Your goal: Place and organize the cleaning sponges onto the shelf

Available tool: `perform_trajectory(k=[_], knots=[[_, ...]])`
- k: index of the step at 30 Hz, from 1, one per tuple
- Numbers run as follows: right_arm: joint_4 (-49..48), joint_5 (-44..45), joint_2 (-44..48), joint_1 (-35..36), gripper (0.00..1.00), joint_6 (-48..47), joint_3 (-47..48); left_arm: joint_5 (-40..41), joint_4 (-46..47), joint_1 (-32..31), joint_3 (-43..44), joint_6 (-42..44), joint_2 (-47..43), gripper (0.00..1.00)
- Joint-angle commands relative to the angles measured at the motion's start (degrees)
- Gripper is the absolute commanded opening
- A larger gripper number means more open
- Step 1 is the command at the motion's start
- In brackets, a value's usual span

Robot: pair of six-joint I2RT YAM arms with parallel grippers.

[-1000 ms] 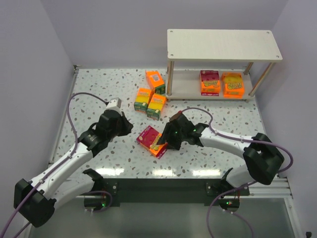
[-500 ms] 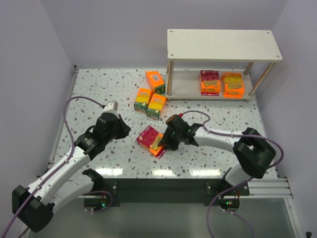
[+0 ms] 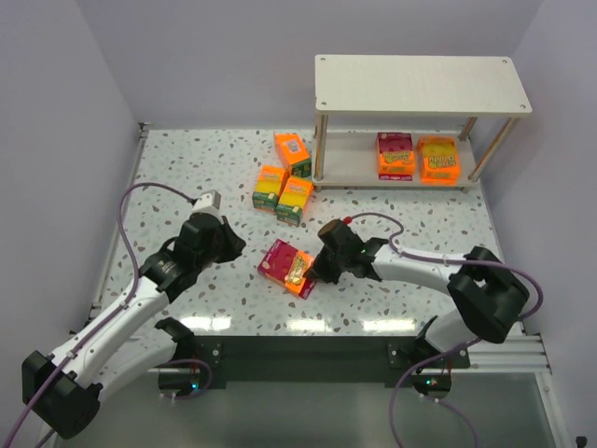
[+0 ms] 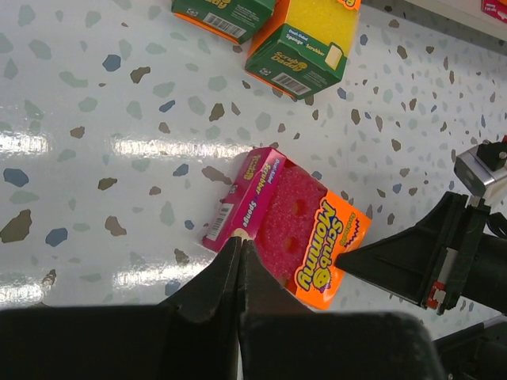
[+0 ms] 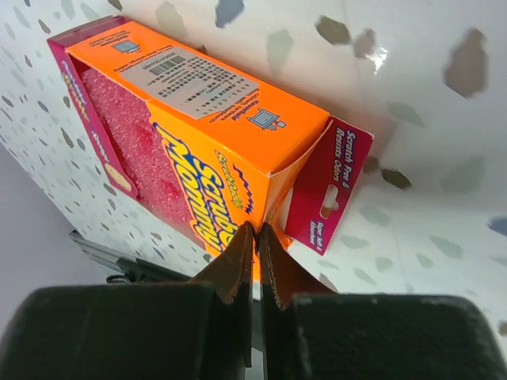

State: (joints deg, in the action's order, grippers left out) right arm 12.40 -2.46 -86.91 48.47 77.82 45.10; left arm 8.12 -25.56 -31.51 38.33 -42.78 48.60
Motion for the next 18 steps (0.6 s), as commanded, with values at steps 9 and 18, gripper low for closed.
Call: perform_trajectory(k=[9, 18], knots=[[20.54, 4.84, 32.32, -9.34, 0.00, -1.00, -5.91, -0.21, -1.77, 0.48, 2.19, -1.07, -2.46, 0.00], [22.94, 3.60, 30.34, -26.05, 0.00, -6.72, 4.46, -2.23, -0.98, 0.48, 3.86, -0.28, 0.18, 0.00]])
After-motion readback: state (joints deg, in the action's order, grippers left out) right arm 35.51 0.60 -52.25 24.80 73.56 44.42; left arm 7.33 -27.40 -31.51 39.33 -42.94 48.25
